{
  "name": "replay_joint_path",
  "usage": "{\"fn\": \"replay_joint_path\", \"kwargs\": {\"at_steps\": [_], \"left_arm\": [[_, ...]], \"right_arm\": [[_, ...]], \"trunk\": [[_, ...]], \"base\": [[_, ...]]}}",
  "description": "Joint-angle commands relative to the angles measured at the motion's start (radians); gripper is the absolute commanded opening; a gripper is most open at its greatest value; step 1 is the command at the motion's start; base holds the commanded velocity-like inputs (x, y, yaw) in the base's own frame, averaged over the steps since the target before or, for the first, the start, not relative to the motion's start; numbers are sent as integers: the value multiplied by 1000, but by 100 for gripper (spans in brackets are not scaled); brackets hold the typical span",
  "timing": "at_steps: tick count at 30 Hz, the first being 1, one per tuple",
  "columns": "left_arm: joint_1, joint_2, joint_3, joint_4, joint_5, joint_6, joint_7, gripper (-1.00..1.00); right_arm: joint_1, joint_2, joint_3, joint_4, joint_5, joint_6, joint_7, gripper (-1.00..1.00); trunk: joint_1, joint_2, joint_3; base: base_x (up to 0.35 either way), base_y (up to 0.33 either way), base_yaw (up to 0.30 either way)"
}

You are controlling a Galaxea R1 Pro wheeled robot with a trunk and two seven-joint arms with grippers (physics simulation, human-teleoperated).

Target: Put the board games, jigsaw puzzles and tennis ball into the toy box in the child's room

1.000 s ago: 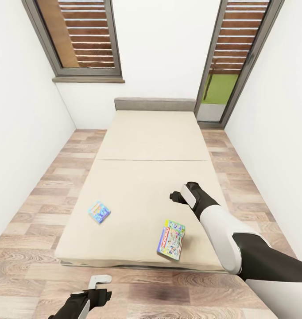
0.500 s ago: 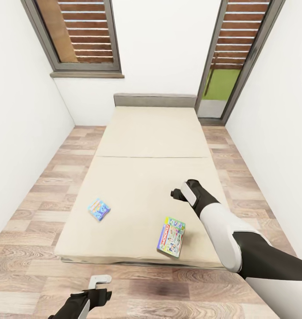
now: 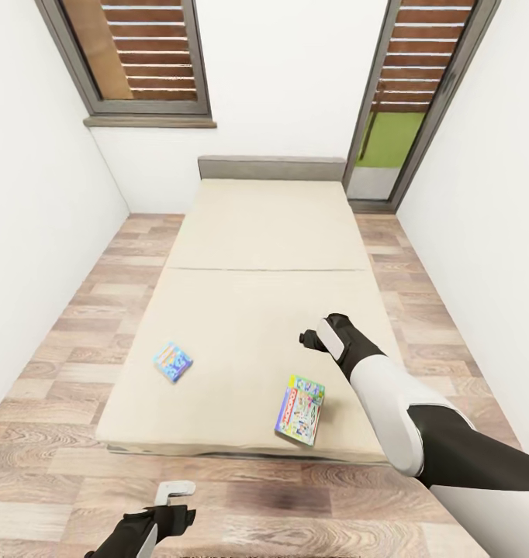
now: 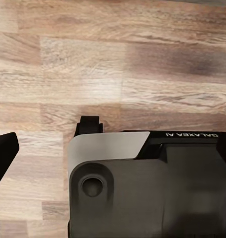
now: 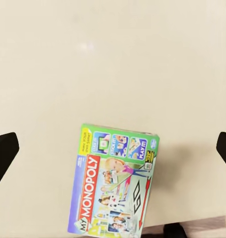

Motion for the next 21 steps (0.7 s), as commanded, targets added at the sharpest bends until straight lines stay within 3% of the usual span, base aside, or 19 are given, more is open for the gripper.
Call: {"fn": "replay_joint_path", "kwargs": {"at_steps": [1, 21], "left_arm": [[0, -1, 8, -3, -11, 6, -8, 100], [-1, -4, 8, -4, -11, 10, -9, 100]], "right_arm": [[0, 1, -5, -2, -8, 1, -8, 100], [1, 1, -2, -2, -7, -7, -8, 100]], "trunk": [[0, -1, -3], [0, -1, -36]], "base": [[0, 0, 0], [26, -6, 0]]}}
